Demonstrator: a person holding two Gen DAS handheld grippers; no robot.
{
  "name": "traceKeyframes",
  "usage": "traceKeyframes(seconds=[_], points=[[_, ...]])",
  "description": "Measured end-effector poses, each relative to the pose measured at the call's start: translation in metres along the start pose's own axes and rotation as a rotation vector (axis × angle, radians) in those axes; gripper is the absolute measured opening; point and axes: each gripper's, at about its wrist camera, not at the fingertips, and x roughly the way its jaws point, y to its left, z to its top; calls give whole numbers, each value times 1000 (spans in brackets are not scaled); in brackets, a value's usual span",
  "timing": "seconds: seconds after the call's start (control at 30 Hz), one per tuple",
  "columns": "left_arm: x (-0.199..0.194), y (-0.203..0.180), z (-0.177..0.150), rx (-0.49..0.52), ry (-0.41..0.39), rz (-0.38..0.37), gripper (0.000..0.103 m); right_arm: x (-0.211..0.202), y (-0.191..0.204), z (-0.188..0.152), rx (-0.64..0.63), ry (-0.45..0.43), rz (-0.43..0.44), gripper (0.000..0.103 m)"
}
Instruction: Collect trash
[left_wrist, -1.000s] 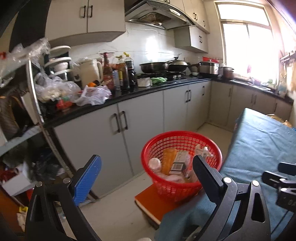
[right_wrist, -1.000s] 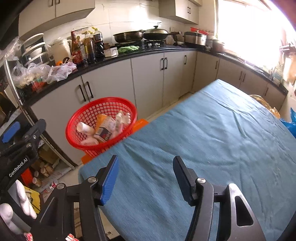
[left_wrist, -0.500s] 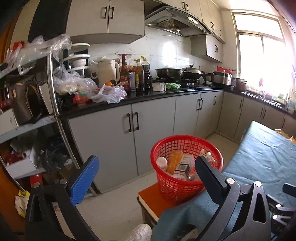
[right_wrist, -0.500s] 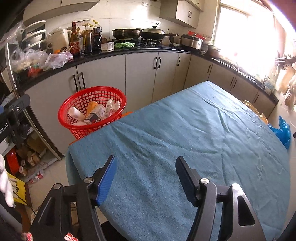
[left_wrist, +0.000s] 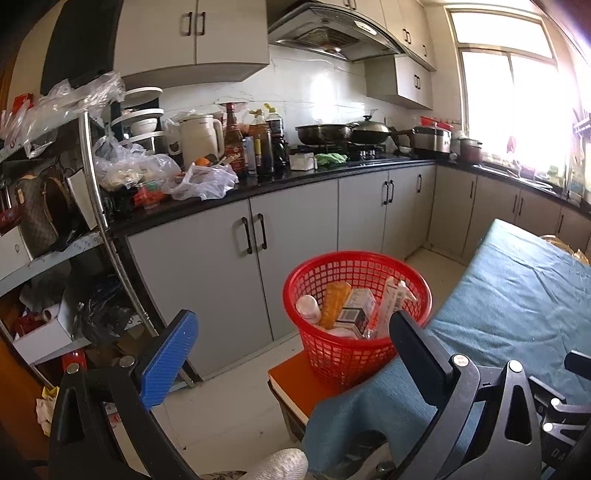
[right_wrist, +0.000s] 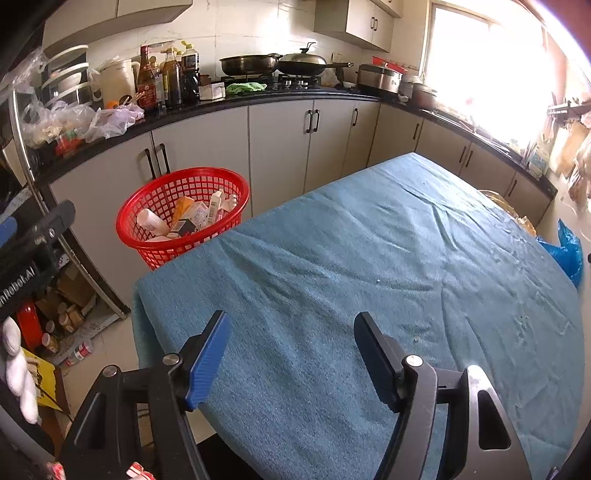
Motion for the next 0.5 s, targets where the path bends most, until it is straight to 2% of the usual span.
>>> traceKeyframes(seconds=[0.5], points=[[11, -10, -11, 35, 80, -34, 103, -1, -4, 0, 45, -11, 38, 74]])
